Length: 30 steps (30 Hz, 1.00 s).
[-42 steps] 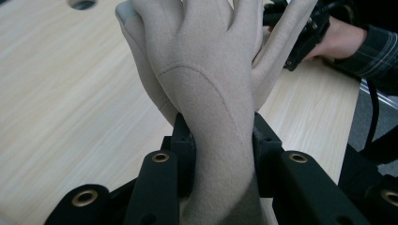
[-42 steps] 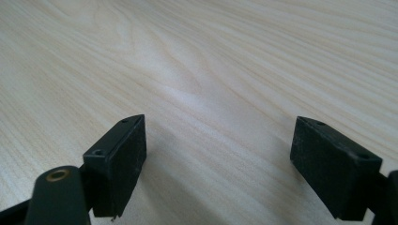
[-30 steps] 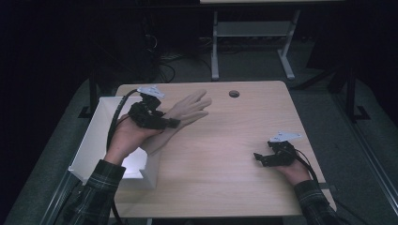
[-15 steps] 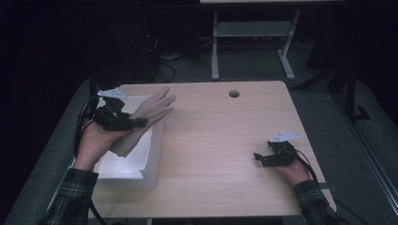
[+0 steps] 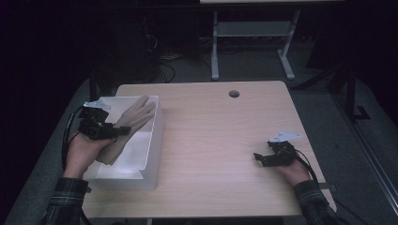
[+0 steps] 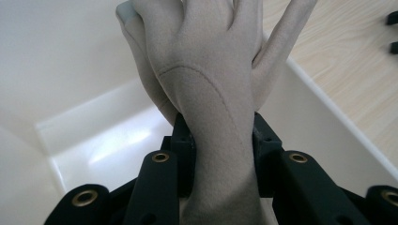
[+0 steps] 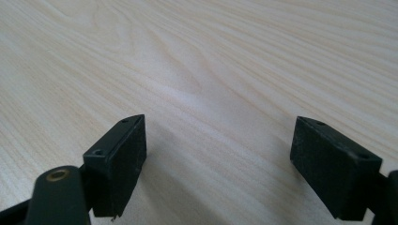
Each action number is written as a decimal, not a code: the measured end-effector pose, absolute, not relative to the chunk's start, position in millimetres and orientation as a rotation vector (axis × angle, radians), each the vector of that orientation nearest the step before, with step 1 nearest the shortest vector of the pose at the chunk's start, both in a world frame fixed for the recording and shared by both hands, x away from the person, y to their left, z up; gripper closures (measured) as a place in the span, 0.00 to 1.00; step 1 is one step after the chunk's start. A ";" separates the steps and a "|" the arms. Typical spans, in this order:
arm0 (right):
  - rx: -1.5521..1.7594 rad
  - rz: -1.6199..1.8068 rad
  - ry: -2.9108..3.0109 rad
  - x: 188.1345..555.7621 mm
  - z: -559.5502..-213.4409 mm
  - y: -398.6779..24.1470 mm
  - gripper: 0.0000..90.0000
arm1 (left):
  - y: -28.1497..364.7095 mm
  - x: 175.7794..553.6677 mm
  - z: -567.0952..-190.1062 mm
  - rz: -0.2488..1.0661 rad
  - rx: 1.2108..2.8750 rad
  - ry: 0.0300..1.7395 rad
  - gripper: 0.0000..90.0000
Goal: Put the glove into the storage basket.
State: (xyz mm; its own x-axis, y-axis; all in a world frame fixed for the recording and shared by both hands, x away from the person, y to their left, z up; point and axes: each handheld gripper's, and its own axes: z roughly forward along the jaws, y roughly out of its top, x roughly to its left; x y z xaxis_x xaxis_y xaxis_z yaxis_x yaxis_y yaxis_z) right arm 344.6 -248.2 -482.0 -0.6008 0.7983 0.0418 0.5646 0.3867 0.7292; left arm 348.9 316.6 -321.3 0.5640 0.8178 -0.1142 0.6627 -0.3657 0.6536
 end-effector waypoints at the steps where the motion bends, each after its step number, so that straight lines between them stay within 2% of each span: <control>1: 1.191 1.040 2.334 344.6 -482.0 -248.3 0.21 | 317.8 350.1 -326.3 0.306 2.131 1.193 0.76; 19: 1.190 1.041 2.334 344.6 -482.1 -248.2 0.21 | 314.6 368.7 -393.7 0.301 2.165 1.287 0.76; 30: 1.191 1.041 2.333 344.6 -482.1 -248.2 0.21 | 309.4 370.1 -418.1 0.315 2.206 1.296 0.76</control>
